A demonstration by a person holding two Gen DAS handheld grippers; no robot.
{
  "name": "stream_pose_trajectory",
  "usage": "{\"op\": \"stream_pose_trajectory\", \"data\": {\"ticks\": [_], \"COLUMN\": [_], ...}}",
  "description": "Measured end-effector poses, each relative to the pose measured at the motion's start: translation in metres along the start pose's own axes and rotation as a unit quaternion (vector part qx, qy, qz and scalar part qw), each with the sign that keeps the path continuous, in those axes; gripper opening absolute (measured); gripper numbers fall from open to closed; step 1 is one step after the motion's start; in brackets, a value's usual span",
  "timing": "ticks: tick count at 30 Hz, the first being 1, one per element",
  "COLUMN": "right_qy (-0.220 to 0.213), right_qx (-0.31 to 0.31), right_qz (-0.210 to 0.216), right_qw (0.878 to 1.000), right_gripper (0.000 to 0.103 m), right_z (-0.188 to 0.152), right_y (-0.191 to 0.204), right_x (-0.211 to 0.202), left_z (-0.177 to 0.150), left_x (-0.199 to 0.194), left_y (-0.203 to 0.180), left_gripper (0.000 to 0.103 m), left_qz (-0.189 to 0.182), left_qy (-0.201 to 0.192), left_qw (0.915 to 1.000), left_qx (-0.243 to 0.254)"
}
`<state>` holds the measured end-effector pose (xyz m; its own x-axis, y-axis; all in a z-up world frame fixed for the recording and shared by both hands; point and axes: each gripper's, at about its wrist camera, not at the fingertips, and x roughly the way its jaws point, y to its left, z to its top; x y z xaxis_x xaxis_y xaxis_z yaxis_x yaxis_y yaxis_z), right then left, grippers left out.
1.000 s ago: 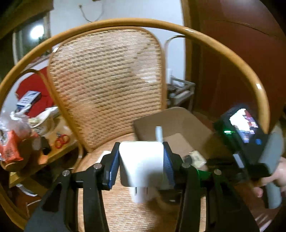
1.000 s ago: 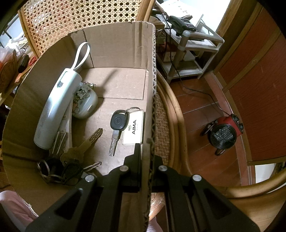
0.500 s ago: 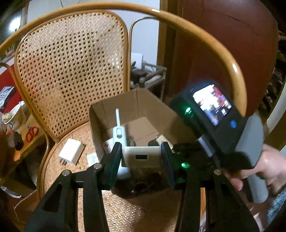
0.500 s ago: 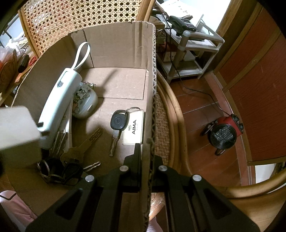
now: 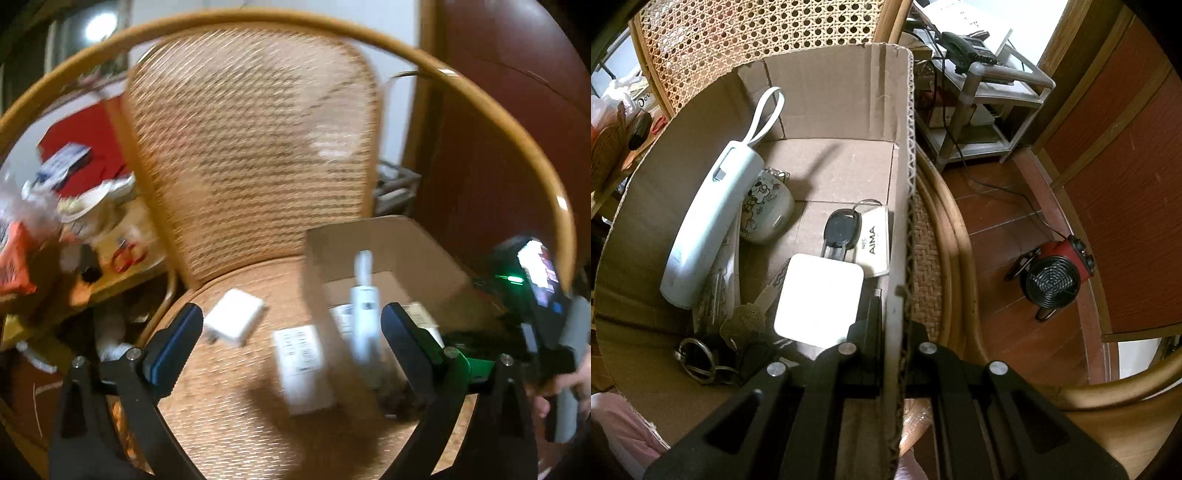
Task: Organize rigid objects
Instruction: 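Lift the power bank with the left gripper and drop it into the box, then move the left gripper back and close on the white plug charger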
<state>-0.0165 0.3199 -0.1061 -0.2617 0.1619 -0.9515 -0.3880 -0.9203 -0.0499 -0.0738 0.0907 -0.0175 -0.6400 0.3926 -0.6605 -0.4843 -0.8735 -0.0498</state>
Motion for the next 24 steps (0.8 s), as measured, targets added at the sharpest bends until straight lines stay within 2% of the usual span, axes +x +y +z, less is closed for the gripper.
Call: {"op": "stream_pose_trajectory", "data": {"ticks": [5, 8, 12, 18, 24], "right_qy": [0.000, 0.000, 0.000, 0.000, 0.000], "right_qx": [-0.001, 0.000, 0.000, 0.000, -0.001], "right_qz": [0.000, 0.000, 0.000, 0.000, 0.000], "right_qw": [1.000, 1.000, 1.000, 1.000, 1.000], "right_gripper": [0.006, 0.006, 0.006, 0.006, 0.006], "right_z": [0.000, 0.000, 0.000, 0.000, 0.000], "right_y": [0.000, 0.000, 0.000, 0.000, 0.001], "right_x": [0.000, 0.000, 0.001, 0.000, 0.000], "left_z": [-0.004, -0.004, -0.006, -0.011, -0.014], "left_x": [0.023, 0.042, 0.067, 0.104, 0.138], "left_y": [0.041, 0.056, 0.069, 0.078, 0.074], "left_gripper": [0.097, 0.097, 0.097, 0.097, 0.097], "left_qz": [0.006, 0.010, 0.020, 0.009, 0.013], "left_qy": [0.045, 0.070, 0.091, 0.114, 0.127], "left_qw": [0.9977, 0.9955, 0.9936, 0.9911, 0.9909], "left_qx": [-0.050, -0.063, -0.063, -0.067, -0.042]}}
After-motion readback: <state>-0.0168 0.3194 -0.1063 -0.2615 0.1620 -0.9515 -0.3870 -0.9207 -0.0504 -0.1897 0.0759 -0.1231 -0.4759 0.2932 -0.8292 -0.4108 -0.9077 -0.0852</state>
